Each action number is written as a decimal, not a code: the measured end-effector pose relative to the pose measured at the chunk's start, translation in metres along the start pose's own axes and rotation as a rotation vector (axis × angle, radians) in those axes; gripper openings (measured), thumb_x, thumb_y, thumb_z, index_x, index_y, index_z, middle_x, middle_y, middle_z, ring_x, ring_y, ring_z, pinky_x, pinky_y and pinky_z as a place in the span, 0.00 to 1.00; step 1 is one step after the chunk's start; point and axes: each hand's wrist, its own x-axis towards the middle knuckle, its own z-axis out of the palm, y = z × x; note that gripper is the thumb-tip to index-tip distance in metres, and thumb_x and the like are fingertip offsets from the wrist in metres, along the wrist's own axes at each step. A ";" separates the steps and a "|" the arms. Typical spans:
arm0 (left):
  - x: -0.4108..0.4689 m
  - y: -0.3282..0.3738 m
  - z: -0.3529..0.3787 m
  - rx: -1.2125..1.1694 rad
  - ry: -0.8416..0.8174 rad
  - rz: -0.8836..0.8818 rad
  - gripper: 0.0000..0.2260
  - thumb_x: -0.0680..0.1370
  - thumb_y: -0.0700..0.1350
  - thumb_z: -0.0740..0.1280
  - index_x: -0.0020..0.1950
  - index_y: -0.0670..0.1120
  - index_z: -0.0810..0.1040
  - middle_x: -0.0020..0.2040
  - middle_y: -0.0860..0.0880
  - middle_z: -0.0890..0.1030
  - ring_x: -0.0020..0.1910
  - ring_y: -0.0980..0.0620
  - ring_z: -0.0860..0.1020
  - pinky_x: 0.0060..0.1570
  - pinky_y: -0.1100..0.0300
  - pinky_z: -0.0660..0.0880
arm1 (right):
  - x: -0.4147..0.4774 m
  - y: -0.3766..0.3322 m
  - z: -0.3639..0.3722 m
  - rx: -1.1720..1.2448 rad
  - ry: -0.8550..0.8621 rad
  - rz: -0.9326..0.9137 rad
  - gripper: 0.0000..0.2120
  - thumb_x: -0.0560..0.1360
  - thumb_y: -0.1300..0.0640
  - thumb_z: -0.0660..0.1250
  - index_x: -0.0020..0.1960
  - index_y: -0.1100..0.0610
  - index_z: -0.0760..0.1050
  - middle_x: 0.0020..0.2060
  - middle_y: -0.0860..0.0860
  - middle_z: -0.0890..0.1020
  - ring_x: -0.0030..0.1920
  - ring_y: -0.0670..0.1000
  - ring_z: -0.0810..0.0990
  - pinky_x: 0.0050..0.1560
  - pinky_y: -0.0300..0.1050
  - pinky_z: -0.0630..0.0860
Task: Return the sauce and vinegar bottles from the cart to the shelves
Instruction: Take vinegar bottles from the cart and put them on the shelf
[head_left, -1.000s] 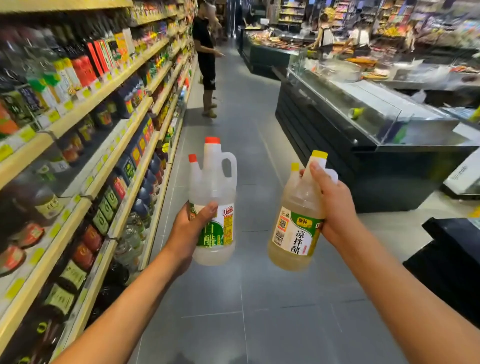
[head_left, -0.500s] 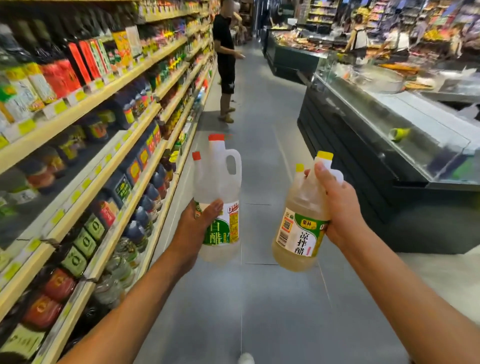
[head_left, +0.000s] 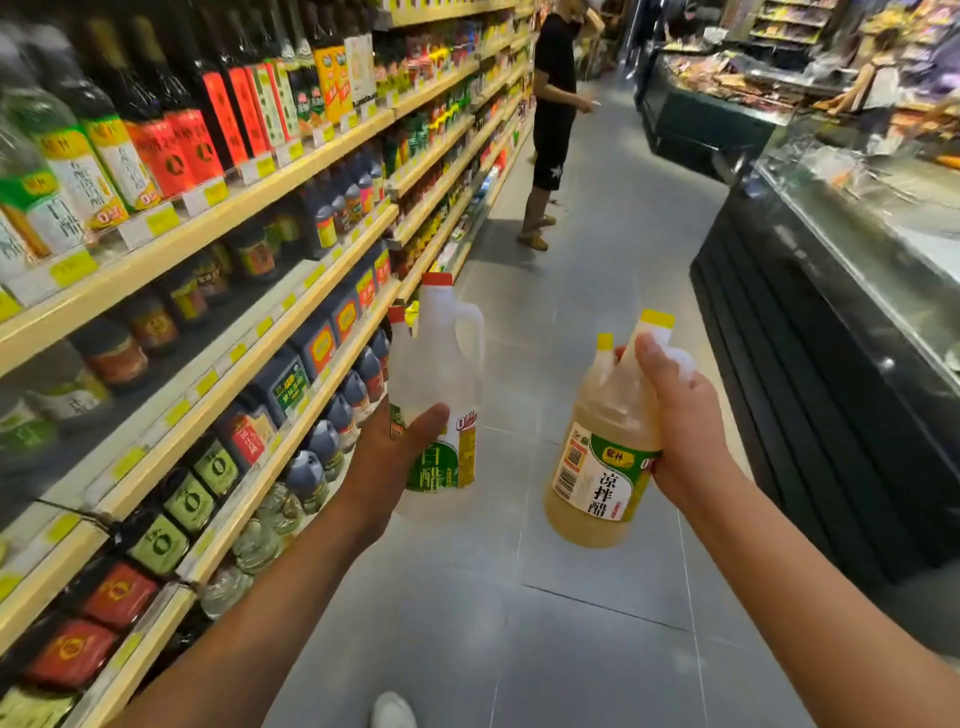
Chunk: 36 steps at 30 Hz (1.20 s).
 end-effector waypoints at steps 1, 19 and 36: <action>0.015 0.002 -0.007 -0.003 0.013 0.001 0.38 0.64 0.65 0.75 0.71 0.52 0.73 0.61 0.44 0.83 0.59 0.40 0.82 0.62 0.34 0.76 | 0.014 0.002 0.011 0.004 -0.020 -0.006 0.15 0.72 0.42 0.71 0.47 0.53 0.83 0.45 0.56 0.86 0.49 0.60 0.86 0.52 0.56 0.83; 0.122 0.031 -0.149 0.012 0.436 0.056 0.31 0.62 0.62 0.75 0.63 0.54 0.77 0.53 0.50 0.86 0.52 0.47 0.85 0.54 0.46 0.82 | 0.183 0.050 0.248 0.009 -0.537 0.086 0.17 0.71 0.45 0.71 0.52 0.55 0.81 0.47 0.56 0.86 0.48 0.58 0.86 0.51 0.58 0.82; 0.042 0.009 -0.158 -0.078 1.114 0.143 0.30 0.61 0.64 0.76 0.62 0.61 0.76 0.57 0.54 0.85 0.57 0.51 0.83 0.55 0.52 0.80 | 0.180 0.091 0.401 -0.014 -1.208 0.189 0.12 0.73 0.45 0.72 0.47 0.54 0.83 0.44 0.58 0.84 0.46 0.59 0.83 0.52 0.57 0.78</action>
